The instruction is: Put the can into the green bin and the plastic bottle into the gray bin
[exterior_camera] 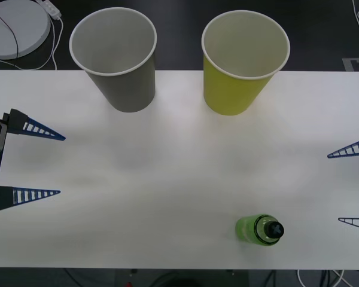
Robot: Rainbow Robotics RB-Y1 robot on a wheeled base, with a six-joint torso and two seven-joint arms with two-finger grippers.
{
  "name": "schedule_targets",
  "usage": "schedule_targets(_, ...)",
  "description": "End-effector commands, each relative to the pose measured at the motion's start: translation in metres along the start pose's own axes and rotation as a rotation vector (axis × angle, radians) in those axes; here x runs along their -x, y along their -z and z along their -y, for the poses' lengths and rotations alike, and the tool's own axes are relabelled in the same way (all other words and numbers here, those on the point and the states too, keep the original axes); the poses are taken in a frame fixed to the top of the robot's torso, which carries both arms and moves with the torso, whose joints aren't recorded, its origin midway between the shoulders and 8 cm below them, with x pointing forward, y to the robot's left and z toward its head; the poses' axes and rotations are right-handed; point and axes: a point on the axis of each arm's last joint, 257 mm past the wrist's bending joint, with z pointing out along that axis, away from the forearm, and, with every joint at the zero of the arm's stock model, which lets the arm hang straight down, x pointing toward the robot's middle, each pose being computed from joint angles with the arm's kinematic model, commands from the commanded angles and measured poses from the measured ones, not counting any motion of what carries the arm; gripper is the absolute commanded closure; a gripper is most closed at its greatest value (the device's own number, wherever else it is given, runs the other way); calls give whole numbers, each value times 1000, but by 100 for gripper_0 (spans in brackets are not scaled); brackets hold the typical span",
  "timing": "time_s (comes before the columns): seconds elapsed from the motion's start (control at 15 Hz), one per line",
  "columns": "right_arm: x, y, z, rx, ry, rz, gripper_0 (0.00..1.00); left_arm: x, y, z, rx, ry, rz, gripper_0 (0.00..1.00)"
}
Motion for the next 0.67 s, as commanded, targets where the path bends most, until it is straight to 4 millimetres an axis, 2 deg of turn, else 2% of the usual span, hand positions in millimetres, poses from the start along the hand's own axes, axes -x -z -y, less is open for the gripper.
schedule_targets(0.07,-17,9,-9,9,5,2,0,0,0,0,0,0,0,0)
schedule_targets(0.4,-48,18,-17,-10,16,-16,0,0,0,0,0,0,0,0)
schedule_targets(0.67,-69,16,-31,-25,-7,-11,0,0,0,0,0,0,0,0)
